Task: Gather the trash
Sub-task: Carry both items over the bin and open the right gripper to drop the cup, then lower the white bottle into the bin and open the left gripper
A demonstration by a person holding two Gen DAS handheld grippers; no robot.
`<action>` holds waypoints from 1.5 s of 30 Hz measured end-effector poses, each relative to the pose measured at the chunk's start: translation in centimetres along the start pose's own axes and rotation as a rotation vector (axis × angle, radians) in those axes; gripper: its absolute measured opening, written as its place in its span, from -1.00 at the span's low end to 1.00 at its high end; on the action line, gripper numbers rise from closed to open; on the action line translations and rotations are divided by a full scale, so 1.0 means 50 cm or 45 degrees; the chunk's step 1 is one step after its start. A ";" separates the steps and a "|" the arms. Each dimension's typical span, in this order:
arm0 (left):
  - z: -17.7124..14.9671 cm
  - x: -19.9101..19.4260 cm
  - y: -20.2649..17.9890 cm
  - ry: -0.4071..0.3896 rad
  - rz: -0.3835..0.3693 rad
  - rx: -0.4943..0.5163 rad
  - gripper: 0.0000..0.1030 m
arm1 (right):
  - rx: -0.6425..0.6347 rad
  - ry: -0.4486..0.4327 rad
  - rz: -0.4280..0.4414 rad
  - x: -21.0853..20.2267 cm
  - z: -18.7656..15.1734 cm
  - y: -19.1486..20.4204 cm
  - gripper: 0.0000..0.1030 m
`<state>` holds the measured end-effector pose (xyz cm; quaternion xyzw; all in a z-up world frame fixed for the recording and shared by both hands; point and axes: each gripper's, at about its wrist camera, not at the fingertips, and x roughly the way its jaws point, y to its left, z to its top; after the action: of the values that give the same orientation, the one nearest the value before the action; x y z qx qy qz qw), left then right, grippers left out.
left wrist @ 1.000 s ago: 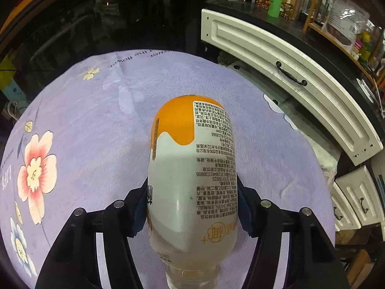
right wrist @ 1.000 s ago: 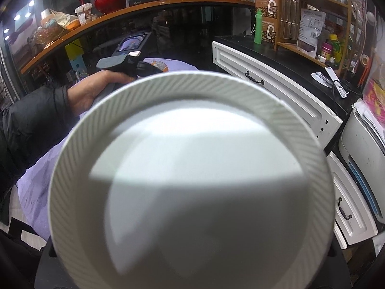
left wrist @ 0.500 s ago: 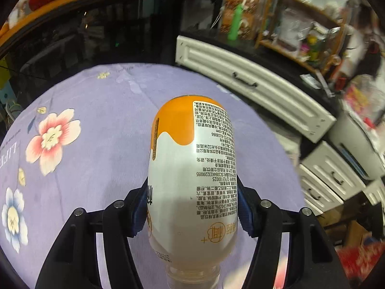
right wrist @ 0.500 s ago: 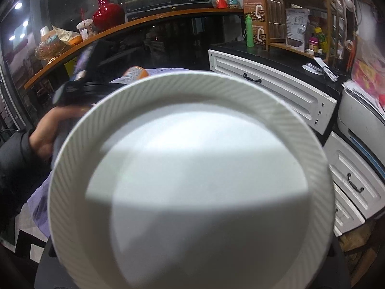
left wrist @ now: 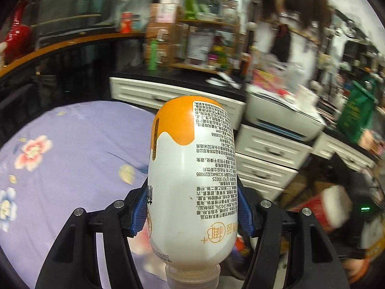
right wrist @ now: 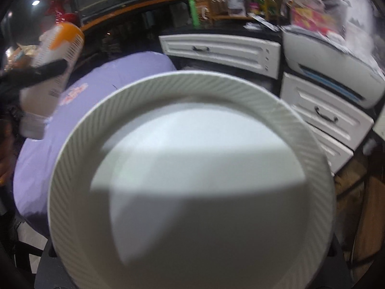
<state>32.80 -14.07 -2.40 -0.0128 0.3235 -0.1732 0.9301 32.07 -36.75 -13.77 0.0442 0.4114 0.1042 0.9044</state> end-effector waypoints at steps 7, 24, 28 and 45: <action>-0.067 0.040 -0.123 0.091 -0.174 0.015 0.18 | 0.105 0.130 -0.125 0.112 -0.094 -0.072 0.42; -0.184 0.161 -0.172 0.270 -0.138 0.020 0.18 | 0.283 0.197 -0.184 0.209 -0.166 -0.170 0.60; -0.200 0.185 -0.173 0.308 -0.139 0.029 0.18 | 0.288 0.118 -0.209 0.142 -0.166 -0.177 0.60; -0.289 0.341 -0.243 0.489 -0.128 0.187 0.18 | 0.381 -0.131 -0.323 -0.100 -0.216 -0.242 0.67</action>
<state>32.67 -29.85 -22.36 0.0720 0.4803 -0.2416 0.8401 22.58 -49.71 -19.21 0.1312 0.3778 -0.0752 0.9135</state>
